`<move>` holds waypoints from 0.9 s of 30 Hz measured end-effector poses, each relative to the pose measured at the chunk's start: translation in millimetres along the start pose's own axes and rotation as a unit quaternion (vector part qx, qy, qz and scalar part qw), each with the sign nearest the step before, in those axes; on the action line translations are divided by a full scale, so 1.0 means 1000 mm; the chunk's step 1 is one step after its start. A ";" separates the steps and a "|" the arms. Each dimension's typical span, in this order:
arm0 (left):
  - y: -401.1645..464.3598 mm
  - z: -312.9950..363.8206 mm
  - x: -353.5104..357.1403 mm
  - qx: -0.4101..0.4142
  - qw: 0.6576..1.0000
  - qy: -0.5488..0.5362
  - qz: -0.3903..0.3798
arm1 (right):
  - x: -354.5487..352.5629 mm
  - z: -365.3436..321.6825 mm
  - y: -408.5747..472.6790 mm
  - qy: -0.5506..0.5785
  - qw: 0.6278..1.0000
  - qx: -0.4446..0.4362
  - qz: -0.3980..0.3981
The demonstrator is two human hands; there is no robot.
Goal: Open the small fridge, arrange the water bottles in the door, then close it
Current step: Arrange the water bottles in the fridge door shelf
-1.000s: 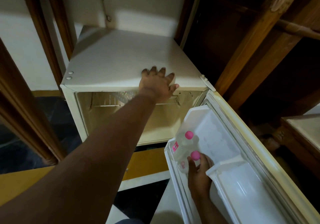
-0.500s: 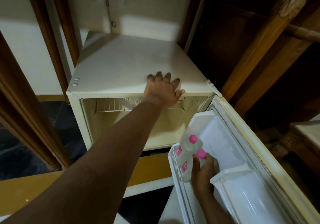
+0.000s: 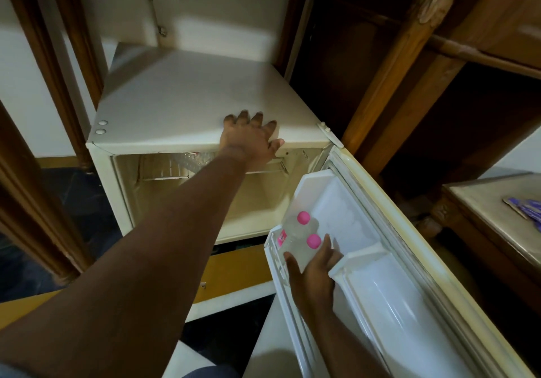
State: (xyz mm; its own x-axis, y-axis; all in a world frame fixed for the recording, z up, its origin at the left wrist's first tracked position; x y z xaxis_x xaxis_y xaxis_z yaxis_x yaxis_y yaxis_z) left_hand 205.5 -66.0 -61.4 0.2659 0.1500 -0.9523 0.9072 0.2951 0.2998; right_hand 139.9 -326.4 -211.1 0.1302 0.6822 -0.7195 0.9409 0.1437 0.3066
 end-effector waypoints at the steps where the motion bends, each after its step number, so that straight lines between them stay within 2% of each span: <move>1: -0.001 -0.001 0.000 0.004 1.000 -0.010 -0.005 | 0.000 -0.004 -0.003 0.009 1.000 -0.002 -0.002; 6: -0.015 -0.027 -0.001 0.010 0.997 -0.079 -0.018 | 0.012 -0.035 -0.008 0.034 0.998 -0.046 -0.038; 13: -0.053 -0.139 -0.014 -0.099 0.993 -0.043 -0.041 | 0.064 -0.097 0.019 0.052 0.987 -0.082 -0.126; 17: -0.058 -0.145 -0.008 -0.114 0.992 -0.028 -0.042 | 0.101 -0.139 0.048 0.102 0.982 -0.093 -0.126; 21: -0.052 -0.146 -0.003 -0.132 0.990 -0.027 -0.042 | 0.142 -0.166 0.091 0.128 0.980 -0.068 -0.139; 24: -0.052 -0.146 -0.002 -0.133 0.989 -0.037 -0.045 | 0.179 -0.173 0.114 0.119 0.973 -0.020 -0.199; 27: -0.051 -0.146 -0.003 -0.131 0.990 -0.041 -0.043 | 0.212 -0.176 0.119 0.095 0.962 -0.029 -0.255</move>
State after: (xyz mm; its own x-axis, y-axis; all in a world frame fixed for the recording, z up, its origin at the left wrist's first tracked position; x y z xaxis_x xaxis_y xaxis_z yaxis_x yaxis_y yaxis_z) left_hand 111.1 56.0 -65.4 0.2265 0.0392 -0.9732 0.8148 0.5399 0.2113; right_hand 224.3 -38.6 -217.5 -0.4088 0.6299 -0.6604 0.8477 0.5302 -0.0190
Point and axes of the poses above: each hand's wrist, its own y-axis towards the middle knuckle, its own x-axis out of the palm, z = x × y, the point moved 7 cm from there along y, towards the middle knuckle, and after that the axes turned 4 degrees about z, right-handed, at the moved point
